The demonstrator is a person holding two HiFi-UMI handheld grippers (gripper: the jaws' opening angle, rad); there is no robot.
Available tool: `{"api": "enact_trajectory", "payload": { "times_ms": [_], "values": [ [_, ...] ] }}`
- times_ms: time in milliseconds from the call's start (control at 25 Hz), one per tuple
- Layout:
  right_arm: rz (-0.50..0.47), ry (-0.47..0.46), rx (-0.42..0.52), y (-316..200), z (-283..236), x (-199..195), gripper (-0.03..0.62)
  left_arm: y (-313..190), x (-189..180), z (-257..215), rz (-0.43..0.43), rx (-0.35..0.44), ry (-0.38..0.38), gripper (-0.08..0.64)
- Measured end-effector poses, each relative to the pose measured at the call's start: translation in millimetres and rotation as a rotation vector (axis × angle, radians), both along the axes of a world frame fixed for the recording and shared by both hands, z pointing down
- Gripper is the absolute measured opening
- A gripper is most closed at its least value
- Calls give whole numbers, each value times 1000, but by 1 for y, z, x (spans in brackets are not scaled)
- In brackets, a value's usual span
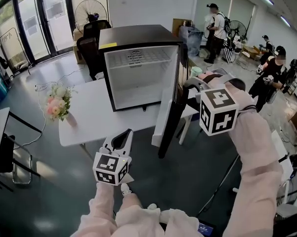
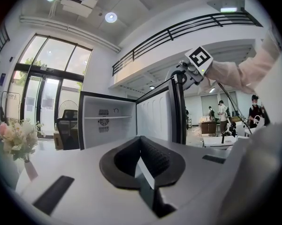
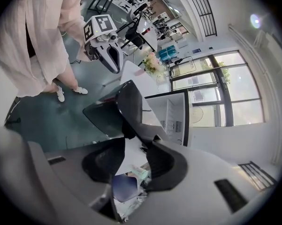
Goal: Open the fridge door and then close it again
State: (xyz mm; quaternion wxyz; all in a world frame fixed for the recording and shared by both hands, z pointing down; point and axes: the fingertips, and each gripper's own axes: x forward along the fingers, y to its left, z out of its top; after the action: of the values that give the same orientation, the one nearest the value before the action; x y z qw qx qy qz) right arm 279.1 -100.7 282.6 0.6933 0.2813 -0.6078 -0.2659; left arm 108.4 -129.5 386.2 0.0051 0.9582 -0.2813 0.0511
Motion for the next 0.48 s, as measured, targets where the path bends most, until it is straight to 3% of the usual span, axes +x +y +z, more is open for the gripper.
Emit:
{"api": "enact_trajectory", "payload": {
  "times_ms": [480],
  "values": [
    [-54, 14, 18, -32, -1, -32, 127, -6, -24, 9, -55, -28, -13, 11]
  ]
}}
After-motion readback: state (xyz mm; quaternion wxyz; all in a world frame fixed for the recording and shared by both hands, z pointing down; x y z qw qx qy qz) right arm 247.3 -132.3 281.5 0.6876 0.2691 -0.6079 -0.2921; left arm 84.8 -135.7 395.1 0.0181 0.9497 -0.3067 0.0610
